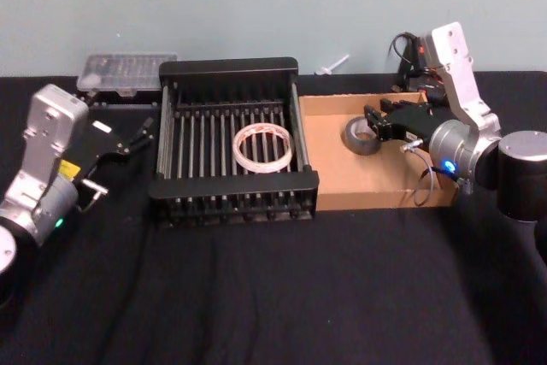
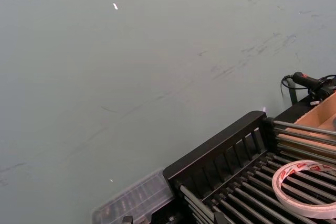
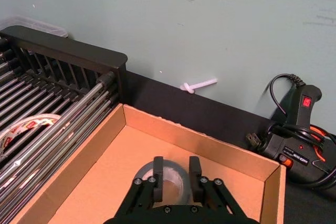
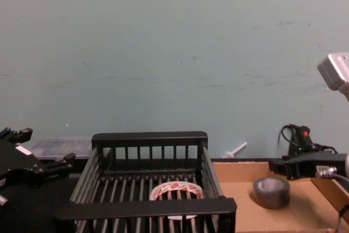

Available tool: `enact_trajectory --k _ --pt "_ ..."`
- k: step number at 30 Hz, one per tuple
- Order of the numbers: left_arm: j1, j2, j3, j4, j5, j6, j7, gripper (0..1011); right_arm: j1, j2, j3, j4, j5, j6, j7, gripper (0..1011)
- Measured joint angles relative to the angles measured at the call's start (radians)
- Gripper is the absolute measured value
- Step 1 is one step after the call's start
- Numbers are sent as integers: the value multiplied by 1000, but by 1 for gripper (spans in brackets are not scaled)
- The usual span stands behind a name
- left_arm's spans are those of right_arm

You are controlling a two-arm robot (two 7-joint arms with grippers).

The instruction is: Pick up the white tape and place it into the black box , Pick up the silver tape and place it into the brown box.

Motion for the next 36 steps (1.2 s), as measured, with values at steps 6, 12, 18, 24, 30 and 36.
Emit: enact_trajectory --k 6,12,18,24,30,36 --pt "0 0 0 0 0 0 0 1001 -1 1 1 -2 2 2 1 469" --pt "0 0 0 0 0 0 0 1001 -1 1 1 -3 3 3 1 669" --pt "0 0 0 0 0 0 0 1001 -2 2 1 -4 3 4 1 854" --pt "0 0 0 0 0 0 0 1001 -2 2 1 -5 4 4 1 998" --pt "0 0 0 0 0 0 0 1001 -2 2 1 -5 4 5 1 1002" --pt "0 0 0 0 0 0 0 1002 -27 2 18 -40 -3 -9 -3 1002"
